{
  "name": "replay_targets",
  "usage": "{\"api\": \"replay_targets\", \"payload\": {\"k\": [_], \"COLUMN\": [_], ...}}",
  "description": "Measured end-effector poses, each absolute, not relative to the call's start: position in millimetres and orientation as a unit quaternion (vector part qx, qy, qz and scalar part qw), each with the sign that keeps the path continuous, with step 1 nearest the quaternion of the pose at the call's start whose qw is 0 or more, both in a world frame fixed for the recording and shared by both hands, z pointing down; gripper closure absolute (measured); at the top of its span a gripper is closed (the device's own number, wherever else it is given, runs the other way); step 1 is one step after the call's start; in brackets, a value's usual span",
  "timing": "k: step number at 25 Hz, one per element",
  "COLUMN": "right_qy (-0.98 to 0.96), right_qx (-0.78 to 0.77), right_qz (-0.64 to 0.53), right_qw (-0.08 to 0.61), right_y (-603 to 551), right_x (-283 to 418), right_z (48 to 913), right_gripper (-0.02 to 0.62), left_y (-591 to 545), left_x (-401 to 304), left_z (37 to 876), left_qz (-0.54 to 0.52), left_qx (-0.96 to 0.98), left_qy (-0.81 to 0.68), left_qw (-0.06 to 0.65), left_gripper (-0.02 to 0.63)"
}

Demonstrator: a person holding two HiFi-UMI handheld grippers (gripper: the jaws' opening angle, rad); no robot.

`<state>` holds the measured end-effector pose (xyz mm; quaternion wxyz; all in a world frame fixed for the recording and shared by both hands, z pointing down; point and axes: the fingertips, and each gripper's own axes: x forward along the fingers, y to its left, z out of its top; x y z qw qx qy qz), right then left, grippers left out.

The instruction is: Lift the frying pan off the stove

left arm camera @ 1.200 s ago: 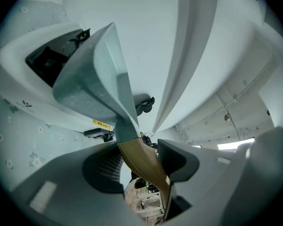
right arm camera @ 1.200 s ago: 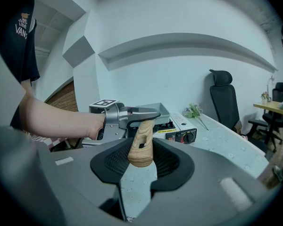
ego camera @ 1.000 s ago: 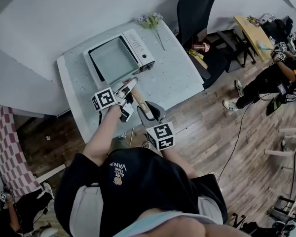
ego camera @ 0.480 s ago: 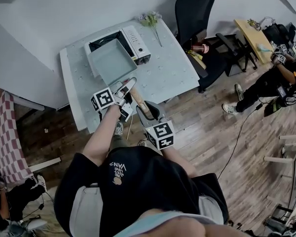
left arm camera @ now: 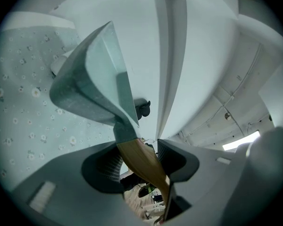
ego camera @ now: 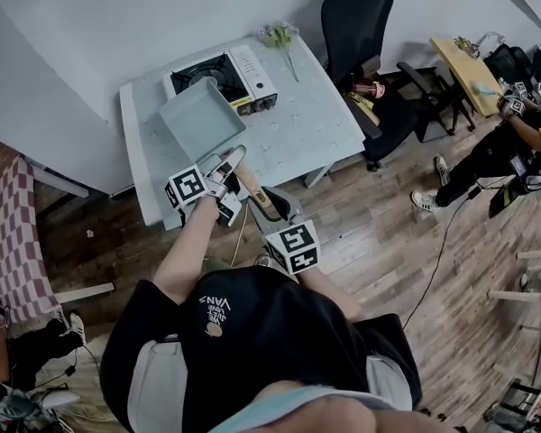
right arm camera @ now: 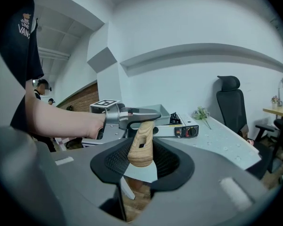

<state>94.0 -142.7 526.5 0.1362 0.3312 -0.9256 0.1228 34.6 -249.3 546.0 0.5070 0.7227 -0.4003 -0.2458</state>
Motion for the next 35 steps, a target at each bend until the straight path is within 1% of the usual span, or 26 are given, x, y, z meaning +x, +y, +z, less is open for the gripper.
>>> {"api": "replay_targets", "payload": {"k": [6,14,25,35], "right_qy": [-0.926,-0.921,-0.915,-0.909], "right_qx": [0.331,0.344,0.355,0.371], "right_qz": [0.123,0.138,0.137,0.136], "right_qw": [0.134,0.122,0.132,0.133], "right_y": [-121.5,-96.0,-59.8,-28.1], "right_x": [72.6,24.2,-40.0,-78.3], "right_z": [524.2,523.0,524.9,524.9], "right_gripper": [0.463,0.463,0.463,0.463], "left_y": [-228.3,-204.8,-169.7,-140.1], "left_x": [13.9,-31.6,-92.5,-126.4], "left_z": [543.8,540.1,540.6,540.6], "left_qz": [-0.239,-0.219,-0.204,-0.196], "left_qx": [0.725,0.735,0.743,0.75], "left_qy": [-0.403,-0.401,-0.392,-0.378], "left_qw": [0.504,0.5,0.502,0.506], "left_gripper": [0.4,0.4,0.4,0.4]}}
